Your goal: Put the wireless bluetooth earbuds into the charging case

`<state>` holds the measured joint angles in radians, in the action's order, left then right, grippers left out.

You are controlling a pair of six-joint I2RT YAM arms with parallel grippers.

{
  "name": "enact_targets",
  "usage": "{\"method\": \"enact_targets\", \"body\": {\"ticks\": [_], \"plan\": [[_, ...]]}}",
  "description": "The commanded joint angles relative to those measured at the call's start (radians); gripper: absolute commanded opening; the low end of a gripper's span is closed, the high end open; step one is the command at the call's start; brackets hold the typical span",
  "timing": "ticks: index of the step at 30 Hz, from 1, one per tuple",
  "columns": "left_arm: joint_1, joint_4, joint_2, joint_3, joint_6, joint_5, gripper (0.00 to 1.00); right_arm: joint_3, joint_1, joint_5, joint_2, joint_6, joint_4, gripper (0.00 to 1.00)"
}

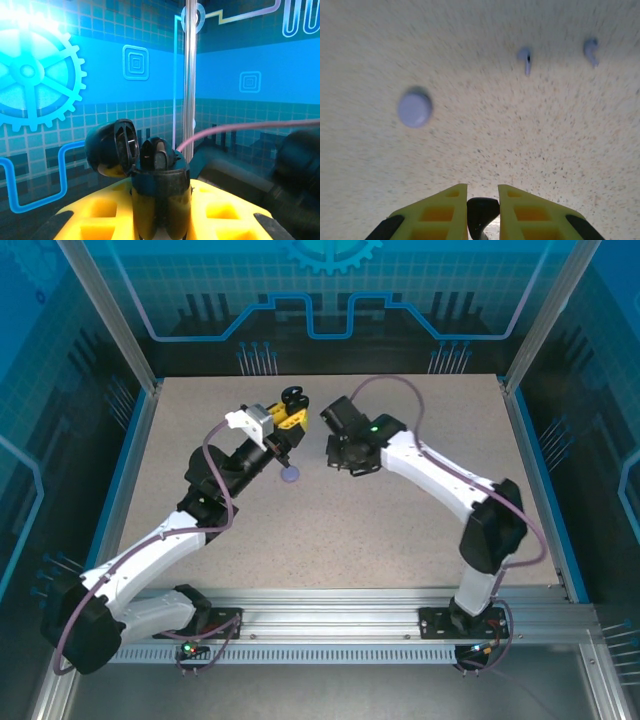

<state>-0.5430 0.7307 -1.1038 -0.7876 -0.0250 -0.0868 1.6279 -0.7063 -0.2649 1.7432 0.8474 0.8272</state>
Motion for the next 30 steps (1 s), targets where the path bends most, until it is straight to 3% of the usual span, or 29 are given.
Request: {"method": "enact_targets", "body": {"ticks": [1,12,21,30], "plan": [[0.005,0.016,0.022,0.000,0.014,-0.033,0.00,-0.010,0.019,-0.065,-0.111,-0.049,-0.033,0.19],[0.005,0.006,0.009,-0.020,0.032,-0.122,0.00,0.097,0.032,-0.038,-0.347,-0.219,-0.189,0.19],[0.004,0.006,-0.010,-0.041,0.066,-0.172,0.00,0.178,-0.010,0.100,-0.363,-0.295,-0.330,0.20],[0.004,0.002,-0.019,-0.053,0.074,-0.186,0.00,0.197,-0.120,0.157,-0.329,-0.437,-0.413,0.20]]}}
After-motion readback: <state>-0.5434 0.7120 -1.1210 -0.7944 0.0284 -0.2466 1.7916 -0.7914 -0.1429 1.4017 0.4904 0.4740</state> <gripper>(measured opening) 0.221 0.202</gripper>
